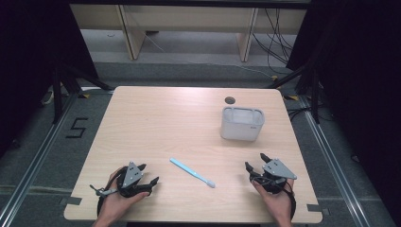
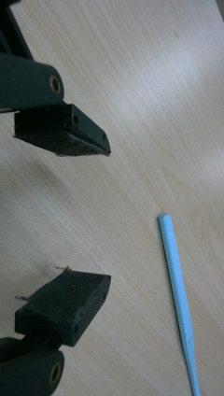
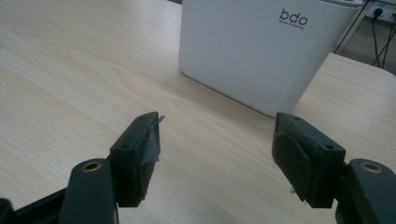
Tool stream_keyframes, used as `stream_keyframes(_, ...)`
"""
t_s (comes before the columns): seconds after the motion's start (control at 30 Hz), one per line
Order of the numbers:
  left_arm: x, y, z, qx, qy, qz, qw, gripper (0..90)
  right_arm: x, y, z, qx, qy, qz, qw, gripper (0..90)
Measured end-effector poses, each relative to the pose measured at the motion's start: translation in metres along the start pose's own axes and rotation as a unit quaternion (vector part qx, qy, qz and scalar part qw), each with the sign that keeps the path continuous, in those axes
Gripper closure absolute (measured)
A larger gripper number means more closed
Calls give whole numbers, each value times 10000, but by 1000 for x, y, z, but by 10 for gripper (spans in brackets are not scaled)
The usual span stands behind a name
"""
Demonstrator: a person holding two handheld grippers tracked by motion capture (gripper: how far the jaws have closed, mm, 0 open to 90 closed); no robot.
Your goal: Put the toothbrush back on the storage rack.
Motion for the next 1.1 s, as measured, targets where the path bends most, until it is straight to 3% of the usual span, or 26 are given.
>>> stream_keyframes(0.1, -1, -1, 0, 54, -38, 3, 10000, 304, -1, -4, 1, 88, -156, -46, 9998, 333)
stream_keyframes(0.23, -3, -3, 0, 182, -99, 22, 9998, 279, 2, -2, 2, 57, -43, 71, 9999, 330)
stream_keyframes(0.3, -8, -4, 0, 196, -137, 119, 9996, 244, 3, 1, 3, 14, 46, 169, 9998, 330)
stream_keyframes(0.37, -18, -8, 0, 256, -149, 290, 9991, 234, 2, -2, 5, 67, -19, 54, 10000, 330)
stream_keyframes(0.47, -28, -10, 0, 356, -67, 543, 9979, 228, 2, 0, 5, 0, 22, 122, 9999, 331)
stream_keyframes(0.5, -28, -10, 0, 356, -67, 543, 9979, 229, 2, 0, 5, 0, 22, 122, 9999, 331)
stream_keyframes(0.53, -31, -10, 0, 402, -29, 631, 9972, 229, 2, -1, 4, 80, -16, 84, 9999, 330)
stream_keyframes(0.57, -39, -12, 1, 461, -59, 681, 9966, 236, 3, 1, 3, 23, 34, 194, 9998, 330)
stream_keyframes(0.73, -51, -10, 3, 499, 38, 958, 9941, 244, 2, -4, 5, 93, -63, 92, 9999, 331)
stream_keyframes(0.77, -54, -11, 3, 519, -5, 932, 9943, 247, 1, -5, 5, 102, -110, 3, 9999, 331)
stream_keyframes(0.9, -61, -11, 3, 655, 134, 1227, 9902, 258, 1, -5, 6, 120, -111, 5, 9999, 331)
stream_keyframes(0.93, -62, -11, 3, 702, 161, 1308, 9888, 261, 2, -2, 5, 82, -50, 141, 9999, 331)
stream_keyframes(0.97, -65, -12, 3, 776, 254, 1500, 9853, 269, 2, -2, 5, 77, -60, 136, 9999, 331)
stream_keyframes(1.0, -65, -12, 3, 776, 254, 1500, 9853, 277, 2, -2, 5, 77, -60, 136, 9999, 331)
stream_keyframes(1.03, -67, -14, 5, 925, 338, 1707, 9804, 287, 3, -2, 5, 40, 21, 176, 9998, 332)
stream_keyframes(1.07, -68, -15, 6, 1007, 374, 1789, 9780, 297, 3, -1, 5, 35, 25, 217, 9998, 332)
stream_keyframes(1.1, -68, -15, 6, 1007, 374, 1789, 9780, 308, 3, -2, 6, 52, -2, 163, 9999, 332)
Point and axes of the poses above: each handheld gripper's, and its own axes: z roughly forward along the jaws, x roughly out of its underside, y roughly to its left, the point moved 9 cm from there along z, roughly forward along the jaws, and after that the axes turned 8 degrees about y, right-handed, at the moved point
